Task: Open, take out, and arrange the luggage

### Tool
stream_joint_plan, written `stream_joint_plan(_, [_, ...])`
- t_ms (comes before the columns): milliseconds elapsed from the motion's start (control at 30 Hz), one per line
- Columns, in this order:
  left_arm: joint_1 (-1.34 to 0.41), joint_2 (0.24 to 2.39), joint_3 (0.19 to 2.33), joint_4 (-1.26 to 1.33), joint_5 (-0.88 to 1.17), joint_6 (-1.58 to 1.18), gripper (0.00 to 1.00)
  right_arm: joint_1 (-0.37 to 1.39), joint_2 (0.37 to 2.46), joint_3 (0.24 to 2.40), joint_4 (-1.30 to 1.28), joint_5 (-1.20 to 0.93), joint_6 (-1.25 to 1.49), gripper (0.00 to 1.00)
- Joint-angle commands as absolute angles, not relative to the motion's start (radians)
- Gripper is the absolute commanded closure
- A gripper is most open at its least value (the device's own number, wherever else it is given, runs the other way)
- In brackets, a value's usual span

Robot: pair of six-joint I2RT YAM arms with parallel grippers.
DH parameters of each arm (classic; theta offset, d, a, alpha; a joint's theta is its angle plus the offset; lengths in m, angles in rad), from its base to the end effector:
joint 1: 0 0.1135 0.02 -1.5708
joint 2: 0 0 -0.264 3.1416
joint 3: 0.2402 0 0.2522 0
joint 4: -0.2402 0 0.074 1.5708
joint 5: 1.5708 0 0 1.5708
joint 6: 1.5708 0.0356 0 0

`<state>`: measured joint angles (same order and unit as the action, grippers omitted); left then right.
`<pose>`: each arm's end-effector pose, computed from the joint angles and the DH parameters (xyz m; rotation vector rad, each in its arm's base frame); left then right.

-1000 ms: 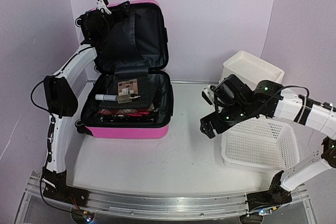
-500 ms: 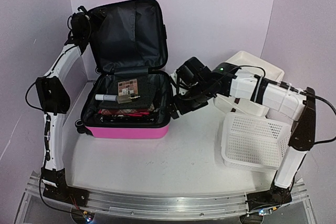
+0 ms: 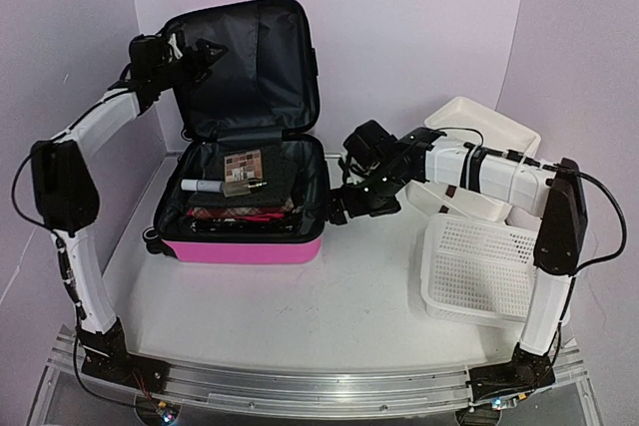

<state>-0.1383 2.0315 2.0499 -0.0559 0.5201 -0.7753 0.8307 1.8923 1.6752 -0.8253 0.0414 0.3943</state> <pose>0.4789 -0.0845 0.4105 -0.1164 1.7187 -1.1075 0.2781 0.3023 0.2752 -0.5617 2.6021 0.3689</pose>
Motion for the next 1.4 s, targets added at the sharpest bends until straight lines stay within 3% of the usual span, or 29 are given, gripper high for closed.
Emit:
stream_joint_plan(0, [-0.135, 1.672, 1.845, 0.009, 0.709, -0.662, 0.05, 0.783, 1.798, 1.589, -0.822, 0.072, 0.394, 0.02])
stream_joint_plan(333, [-0.137, 1.133, 1.076, 0.006, 0.775, -0.654, 0.02, 0.711, 1.63, 1.394, -0.893, 0.011, 0.288, 0.02])
stream_joint_plan(533, [-0.14, 1.024, 0.834, 0.006, 0.805, -0.727, 0.04, 0.711, 1.525, 1.315, -0.95, 0.068, 0.255, 0.02])
stream_joint_plan(833, [-0.258, 1.038, 0.751, -0.057, 0.75, -0.709, 0.01, 0.71, 1.439, 1.262, -0.99, 0.138, 0.231, 0.02])
stream_joint_plan(1000, [-0.344, 1.053, 0.831, -0.299, 0.549, -0.567, 0.01, 0.693, 1.393, 1.283, -1.025, 0.196, 0.209, 0.02])
stream_joint_plan(1100, [-0.375, 1.064, 0.928, -0.475, 0.393, -0.472, 0.01, 0.641, 1.375, 1.324, -1.049, 0.232, 0.186, 0.02])
stream_joint_plan(1367, [-0.377, 0.999, 0.951, -0.516, 0.333, -0.445, 0.0, 0.431, 1.388, 1.528, -1.099, 0.163, 0.22, 0.02])
